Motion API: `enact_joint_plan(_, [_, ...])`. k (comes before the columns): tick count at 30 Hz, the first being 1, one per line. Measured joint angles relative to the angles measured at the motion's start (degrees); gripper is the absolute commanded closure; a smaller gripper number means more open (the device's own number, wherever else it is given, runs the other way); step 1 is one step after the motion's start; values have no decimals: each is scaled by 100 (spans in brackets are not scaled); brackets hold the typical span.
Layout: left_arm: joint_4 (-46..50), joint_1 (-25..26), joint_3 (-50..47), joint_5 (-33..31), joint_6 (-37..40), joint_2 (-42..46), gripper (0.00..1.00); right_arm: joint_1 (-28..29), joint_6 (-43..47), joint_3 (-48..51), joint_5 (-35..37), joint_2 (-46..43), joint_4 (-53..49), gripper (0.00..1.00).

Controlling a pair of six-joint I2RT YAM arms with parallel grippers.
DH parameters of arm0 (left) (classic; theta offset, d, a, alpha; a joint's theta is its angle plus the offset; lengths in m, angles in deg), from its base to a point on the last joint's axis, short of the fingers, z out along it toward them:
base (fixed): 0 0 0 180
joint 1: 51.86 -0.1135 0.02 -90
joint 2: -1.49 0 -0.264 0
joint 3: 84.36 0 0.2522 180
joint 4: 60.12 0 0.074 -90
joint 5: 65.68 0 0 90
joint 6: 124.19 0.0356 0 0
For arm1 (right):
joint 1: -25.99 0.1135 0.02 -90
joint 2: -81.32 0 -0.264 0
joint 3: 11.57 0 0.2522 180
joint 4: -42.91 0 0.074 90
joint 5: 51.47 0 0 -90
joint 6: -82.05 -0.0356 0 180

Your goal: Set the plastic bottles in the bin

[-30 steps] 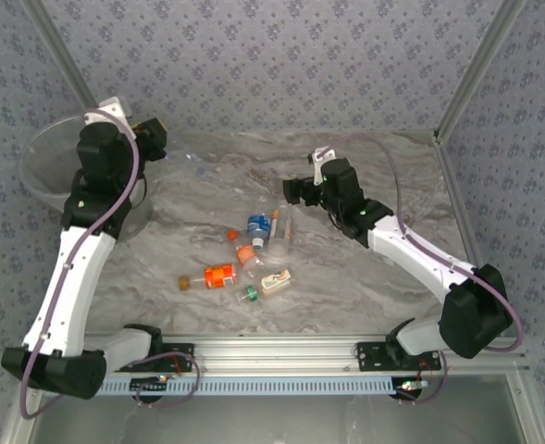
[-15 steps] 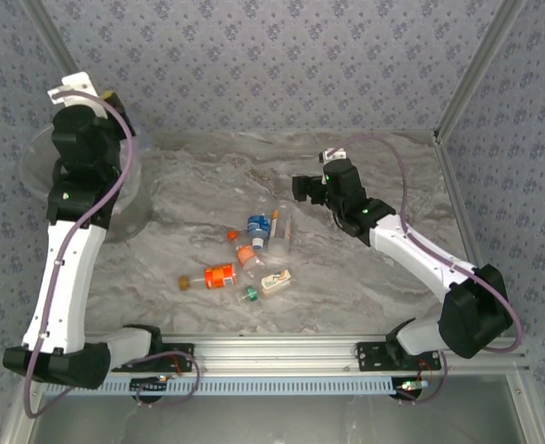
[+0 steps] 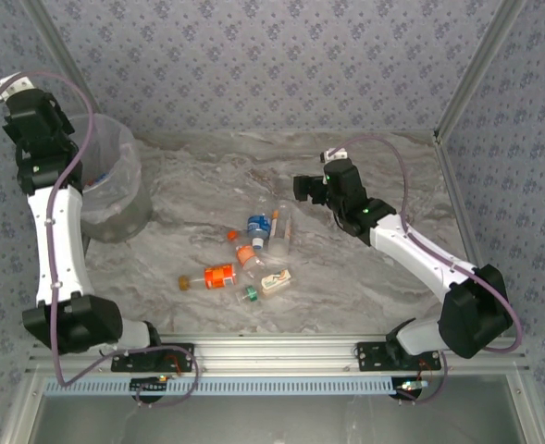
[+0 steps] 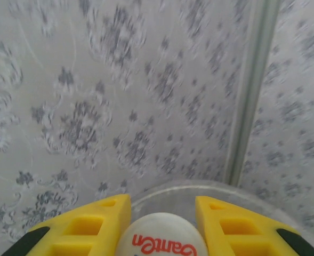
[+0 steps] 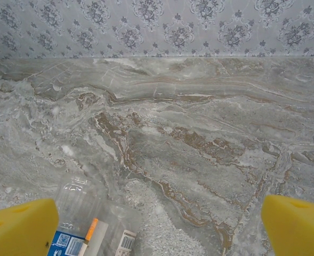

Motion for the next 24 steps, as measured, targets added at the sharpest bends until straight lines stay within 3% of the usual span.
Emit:
enact_joint_plan(6, [638, -227, 114, -389, -365, -686, 91, 0, -15, 9, 0, -2, -24, 0])
enact_joint_plan(8, [876, -240, 216, -544, -444, -887, 74, 0, -15, 11, 2, -2, -48, 0])
enact_joint_plan(11, [1222, -240, 450, -678, -597, -1165, 60, -15, -15, 22, 20, -2, -74, 0])
enact_joint_plan(16, [1624, -240, 721, -654, -868, -1316, 25, -37, -17, 26, 42, -2, -127, 0])
enact_joint_plan(24, [1805, -2, 997, -459, -975, -1300, 11, -37, -17, 26, 66, -17, -153, 0])
